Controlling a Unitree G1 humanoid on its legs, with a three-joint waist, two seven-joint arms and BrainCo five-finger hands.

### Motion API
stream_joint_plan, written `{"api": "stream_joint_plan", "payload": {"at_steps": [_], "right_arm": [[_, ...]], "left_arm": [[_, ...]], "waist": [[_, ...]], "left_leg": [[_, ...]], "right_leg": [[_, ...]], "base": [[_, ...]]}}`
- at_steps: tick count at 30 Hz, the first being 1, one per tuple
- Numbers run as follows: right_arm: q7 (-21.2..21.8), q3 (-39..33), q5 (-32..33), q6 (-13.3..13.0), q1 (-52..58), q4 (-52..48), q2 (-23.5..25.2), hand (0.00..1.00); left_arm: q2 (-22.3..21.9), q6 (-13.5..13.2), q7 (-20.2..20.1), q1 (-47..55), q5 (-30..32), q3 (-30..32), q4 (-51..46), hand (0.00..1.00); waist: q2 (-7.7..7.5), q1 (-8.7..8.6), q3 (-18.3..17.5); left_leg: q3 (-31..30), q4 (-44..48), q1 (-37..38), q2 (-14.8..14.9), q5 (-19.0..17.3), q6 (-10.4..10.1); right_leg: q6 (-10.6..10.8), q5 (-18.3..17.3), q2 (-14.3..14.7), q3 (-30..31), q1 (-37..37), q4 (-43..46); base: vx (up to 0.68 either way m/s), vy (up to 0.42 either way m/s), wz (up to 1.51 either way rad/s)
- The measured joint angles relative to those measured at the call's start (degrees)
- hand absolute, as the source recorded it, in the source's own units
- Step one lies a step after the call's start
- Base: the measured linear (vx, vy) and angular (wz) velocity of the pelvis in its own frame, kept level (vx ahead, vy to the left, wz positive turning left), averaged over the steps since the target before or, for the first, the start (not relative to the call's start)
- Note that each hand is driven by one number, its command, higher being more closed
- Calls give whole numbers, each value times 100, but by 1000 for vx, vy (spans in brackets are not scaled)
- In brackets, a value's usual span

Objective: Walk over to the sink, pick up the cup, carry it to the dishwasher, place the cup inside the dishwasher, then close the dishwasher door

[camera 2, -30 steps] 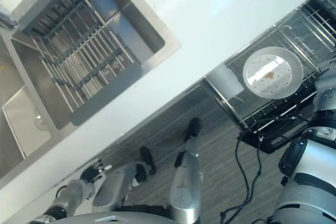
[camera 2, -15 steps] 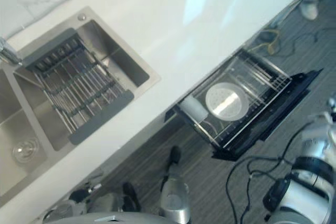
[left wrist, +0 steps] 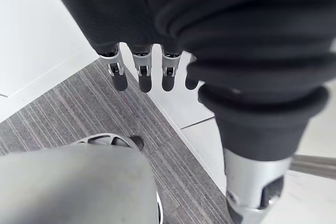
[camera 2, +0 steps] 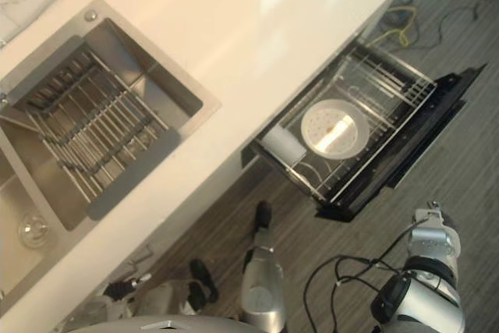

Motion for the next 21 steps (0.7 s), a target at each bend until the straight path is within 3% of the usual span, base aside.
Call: {"api": "stream_joint_plan", "payload": {"at_steps": [6, 9, 15, 18, 21], "right_arm": [[482, 519, -411, 48, -625, 235, -128, 100], [817, 1029, -1325, 243, -803, 45, -421, 100], [874, 1963, -2921, 755, -1193, -296, -930, 100], [1108, 2461, -3460, 896, -1432, -300, -1165, 100], [1346, 3002, -4055, 981, -1880, -296, -1253, 100]], "left_arm": [[0, -190, 0, -115, -20, -240, -10, 0], [1, -215, -2, -128, -58, -328, -189, 0], [-7, -293, -43, -123, -67, -451, -449, 0], [-77, -372, -90, -113, -118, -452, -459, 0], [-140, -431, -114, -110, -123, -458, -464, 0]], "waist": [[254, 35, 348], [348, 48, 470], [451, 58, 548], [577, 79, 602], [684, 220, 630]], "left_leg": [[-52, -41, -72, -23, 57, -3], [-152, -205, -58, -139, 170, 34], [-370, -203, -157, -250, 277, 108], [-562, -190, -131, -249, 338, 115], [-788, -216, -168, -242, 443, 104]], "right_leg": [[-38, 37, -13, -5, -83, 1], [-14, 57, -108, -63, -86, 0], [1, 91, -279, -299, -46, 0], [-8, 87, -325, -503, 117, 0], [-41, 41, -366, -755, 223, 0]], "base": [[3, -1, 2], [-12, 18, 14], [-41, 10, 19], [-49, -25, 34], [-77, -63, 41]]}}
